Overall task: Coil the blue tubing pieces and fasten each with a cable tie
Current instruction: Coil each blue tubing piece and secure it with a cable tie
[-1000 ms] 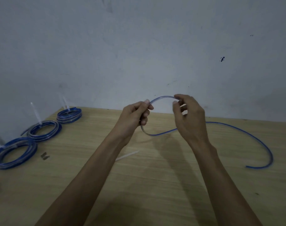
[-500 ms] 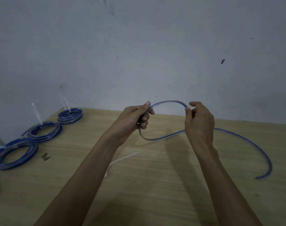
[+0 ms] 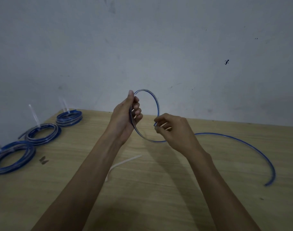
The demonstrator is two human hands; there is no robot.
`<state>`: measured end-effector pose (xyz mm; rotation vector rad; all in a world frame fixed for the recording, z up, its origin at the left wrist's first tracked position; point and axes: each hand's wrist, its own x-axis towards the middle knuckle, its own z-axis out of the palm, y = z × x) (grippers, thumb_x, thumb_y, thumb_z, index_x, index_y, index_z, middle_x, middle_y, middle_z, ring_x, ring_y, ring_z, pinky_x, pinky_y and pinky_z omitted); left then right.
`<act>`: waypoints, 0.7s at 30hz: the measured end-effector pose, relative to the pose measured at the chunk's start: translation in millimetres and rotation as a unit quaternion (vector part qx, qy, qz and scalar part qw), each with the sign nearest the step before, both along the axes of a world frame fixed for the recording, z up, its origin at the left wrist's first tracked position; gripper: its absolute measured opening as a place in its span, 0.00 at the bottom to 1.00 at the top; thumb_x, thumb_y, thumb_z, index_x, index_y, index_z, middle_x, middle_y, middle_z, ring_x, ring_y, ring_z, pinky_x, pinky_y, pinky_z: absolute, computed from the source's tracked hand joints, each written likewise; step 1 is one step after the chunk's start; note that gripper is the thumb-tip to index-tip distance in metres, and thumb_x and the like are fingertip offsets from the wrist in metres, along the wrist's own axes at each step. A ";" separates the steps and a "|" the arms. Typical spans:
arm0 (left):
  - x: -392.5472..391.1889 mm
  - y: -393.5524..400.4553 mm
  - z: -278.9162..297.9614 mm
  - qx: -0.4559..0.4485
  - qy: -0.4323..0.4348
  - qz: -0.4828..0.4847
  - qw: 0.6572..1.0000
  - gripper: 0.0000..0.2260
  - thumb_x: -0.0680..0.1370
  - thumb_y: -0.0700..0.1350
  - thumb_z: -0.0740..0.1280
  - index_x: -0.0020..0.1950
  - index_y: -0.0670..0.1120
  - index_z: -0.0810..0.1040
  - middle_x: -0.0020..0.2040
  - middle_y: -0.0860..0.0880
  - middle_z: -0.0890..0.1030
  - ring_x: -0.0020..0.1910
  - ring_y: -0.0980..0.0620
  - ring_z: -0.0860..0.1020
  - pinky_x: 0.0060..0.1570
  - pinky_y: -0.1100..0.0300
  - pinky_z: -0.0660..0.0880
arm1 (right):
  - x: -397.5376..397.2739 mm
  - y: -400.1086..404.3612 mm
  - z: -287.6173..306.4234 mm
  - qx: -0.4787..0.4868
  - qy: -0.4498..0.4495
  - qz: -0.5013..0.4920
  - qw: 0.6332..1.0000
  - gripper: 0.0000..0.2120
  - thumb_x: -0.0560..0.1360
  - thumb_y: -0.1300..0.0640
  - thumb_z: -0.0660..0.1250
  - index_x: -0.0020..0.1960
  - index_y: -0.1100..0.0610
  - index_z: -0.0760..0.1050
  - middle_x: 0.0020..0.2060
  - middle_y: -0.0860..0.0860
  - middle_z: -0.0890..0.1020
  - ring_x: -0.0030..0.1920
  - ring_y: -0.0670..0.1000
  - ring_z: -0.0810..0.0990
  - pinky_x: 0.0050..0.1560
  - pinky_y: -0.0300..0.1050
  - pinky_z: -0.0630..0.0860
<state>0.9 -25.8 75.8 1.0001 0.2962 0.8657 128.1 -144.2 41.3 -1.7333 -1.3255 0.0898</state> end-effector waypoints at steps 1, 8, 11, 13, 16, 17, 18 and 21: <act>0.9 0.2 -1.2 0.002 -0.001 0.007 1.000 0.13 0.82 0.54 0.63 0.43 0.47 0.75 0.31 0.53 0.68 0.28 0.57 0.67 0.30 0.66 0.68 | -1.0 0.8 0.3 0.015 -0.003 0.001 1.000 0.06 0.76 0.62 0.72 0.51 0.55 0.82 0.39 0.43 0.84 0.38 0.45 0.84 0.45 0.47 0.82; 7.1 -3.0 -6.5 0.036 -0.012 -0.027 0.999 0.13 0.83 0.43 0.57 0.57 0.41 0.80 0.39 0.49 0.74 0.39 0.53 0.72 0.42 0.61 0.70 | -17.9 1.6 11.4 0.114 -0.051 0.013 0.992 0.01 0.75 0.58 0.74 0.47 0.54 0.85 0.43 0.43 0.79 0.42 0.43 0.80 0.39 0.30 0.72; 7.8 -8.3 -9.7 0.125 0.015 -0.009 0.992 0.15 0.85 0.47 0.58 0.62 0.43 0.80 0.44 0.47 0.78 0.43 0.52 0.76 0.50 0.57 0.75 | -24.1 0.4 17.7 0.126 -0.024 0.015 0.992 0.02 0.76 0.59 0.73 0.47 0.54 0.84 0.41 0.42 0.83 0.43 0.40 0.81 0.39 0.27 0.72; 10.0 -15.4 -12.7 0.182 0.051 0.030 0.981 0.15 0.84 0.50 0.60 0.60 0.42 0.81 0.45 0.42 0.80 0.47 0.46 0.80 0.56 0.48 0.77 | -27.3 -0.7 22.1 0.126 0.006 0.016 0.992 0.02 0.76 0.59 0.73 0.46 0.55 0.84 0.40 0.43 0.85 0.42 0.40 0.82 0.39 0.27 0.72; 13.7 -25.0 -16.8 0.246 0.089 0.077 0.962 0.16 0.84 0.50 0.61 0.52 0.38 0.80 0.43 0.38 0.82 0.45 0.46 0.81 0.51 0.53 0.79 | -28.0 -2.4 26.6 0.130 0.053 0.017 0.990 0.02 0.77 0.61 0.72 0.47 0.56 0.83 0.37 0.42 0.85 0.40 0.41 0.84 0.40 0.28 0.73; 14.7 -26.9 -17.8 0.256 0.091 0.087 0.959 0.16 0.84 0.49 0.61 0.50 0.38 0.80 0.41 0.39 0.81 0.43 0.48 0.80 0.48 0.57 0.79 | -27.5 -2.9 27.9 0.135 0.069 0.015 0.988 0.02 0.77 0.61 0.72 0.47 0.57 0.83 0.36 0.43 0.85 0.39 0.41 0.84 0.40 0.29 0.73; 15.2 -28.7 -17.8 0.265 0.091 0.094 0.955 0.16 0.84 0.49 0.61 0.49 0.38 0.80 0.40 0.38 0.80 0.42 0.50 0.80 0.45 0.61 0.78 | -26.7 -3.9 29.3 0.142 0.084 0.013 0.986 0.01 0.77 0.61 0.72 0.48 0.57 0.82 0.36 0.45 0.85 0.38 0.43 0.85 0.40 0.31 0.74; 17.0 -31.6 -18.8 0.302 0.102 0.104 0.942 0.15 0.85 0.47 0.59 0.45 0.42 0.80 0.35 0.42 0.78 0.36 0.53 0.78 0.40 0.64 0.75 | -24.1 -6.9 33.3 0.164 0.131 0.002 0.978 0.01 0.77 0.61 0.72 0.48 0.57 0.81 0.35 0.49 0.85 0.34 0.45 0.84 0.37 0.33 0.75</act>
